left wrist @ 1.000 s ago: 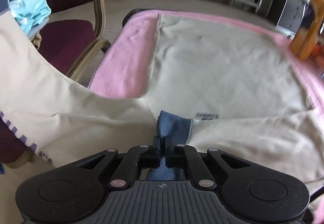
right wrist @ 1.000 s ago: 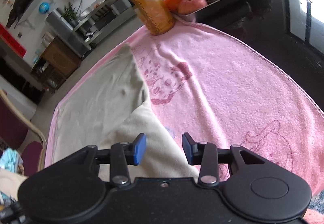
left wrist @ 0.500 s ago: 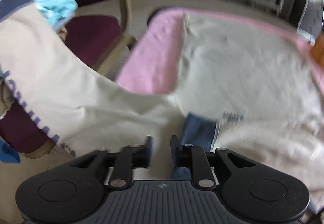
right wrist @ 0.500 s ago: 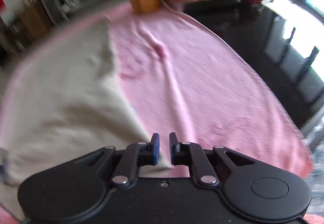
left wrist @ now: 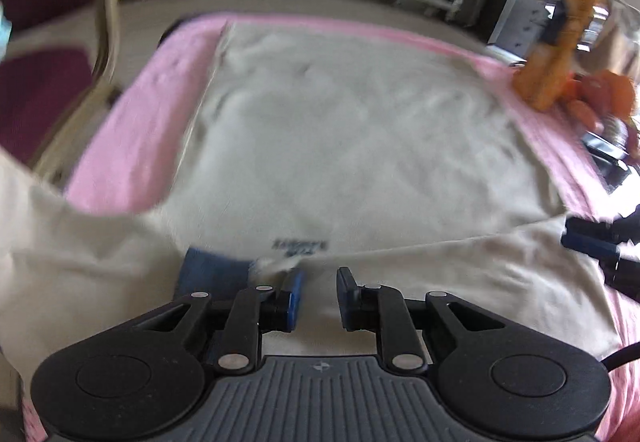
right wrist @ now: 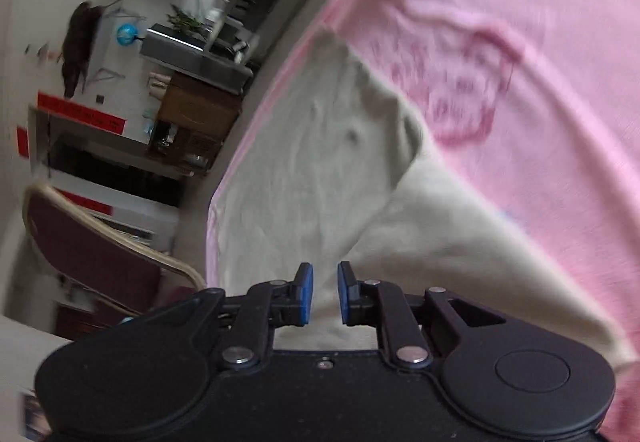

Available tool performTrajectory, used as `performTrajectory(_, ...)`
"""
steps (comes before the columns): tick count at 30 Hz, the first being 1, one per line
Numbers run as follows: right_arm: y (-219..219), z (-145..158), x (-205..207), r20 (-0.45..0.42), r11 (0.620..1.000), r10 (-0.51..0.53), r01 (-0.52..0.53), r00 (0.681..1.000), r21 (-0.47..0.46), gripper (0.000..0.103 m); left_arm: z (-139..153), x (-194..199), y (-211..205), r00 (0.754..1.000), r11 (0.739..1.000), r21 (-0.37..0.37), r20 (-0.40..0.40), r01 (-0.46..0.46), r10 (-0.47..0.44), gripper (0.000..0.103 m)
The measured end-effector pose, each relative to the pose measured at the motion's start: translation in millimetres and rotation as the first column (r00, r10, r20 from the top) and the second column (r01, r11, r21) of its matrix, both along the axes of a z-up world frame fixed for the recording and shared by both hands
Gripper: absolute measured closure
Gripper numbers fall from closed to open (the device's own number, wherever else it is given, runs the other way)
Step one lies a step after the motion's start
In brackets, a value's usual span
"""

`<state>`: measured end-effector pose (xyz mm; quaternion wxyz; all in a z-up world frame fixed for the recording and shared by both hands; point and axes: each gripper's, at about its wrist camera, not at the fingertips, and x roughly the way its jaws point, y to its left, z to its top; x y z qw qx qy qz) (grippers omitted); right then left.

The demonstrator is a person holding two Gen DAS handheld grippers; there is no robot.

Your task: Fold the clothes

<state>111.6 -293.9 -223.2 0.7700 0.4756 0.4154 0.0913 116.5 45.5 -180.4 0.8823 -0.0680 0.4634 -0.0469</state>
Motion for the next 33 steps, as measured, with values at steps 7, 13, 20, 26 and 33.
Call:
performTrajectory(7,-30.5,-29.9,6.4,-0.046,0.967,-0.251,0.249,0.967,-0.05,0.1,-0.7,2.4,24.2,0.996,0.991,-0.102,-0.032,-0.082,0.079,0.089)
performTrajectory(13,-45.3,-3.6,-18.5,0.04,0.895,-0.404,0.404,0.914,-0.191,0.093,5.1,-3.9,27.8,0.996,0.989,-0.121,-0.023,-0.089,0.087,0.091)
performTrajectory(20,-24.3,-3.0,-28.7,-0.044,0.977,-0.198,0.193,0.979,-0.092,0.089,10.6,-26.0,20.3,0.999,0.999,-0.033,-0.007,-0.031,0.031,0.092)
performTrajectory(26,-47.3,-15.3,-42.7,-0.142,0.93,-0.353,0.332,0.925,-0.156,0.098,1.3,-25.9,38.6,0.994,0.994,-0.051,-0.059,-0.1,0.097,0.092)
performTrajectory(33,-52.4,6.8,-71.2,-0.085,0.934,-0.334,0.317,0.939,-0.167,0.093,22.7,-58.8,31.3,0.997,0.996,-0.024,0.015,-0.08,0.081,0.093)
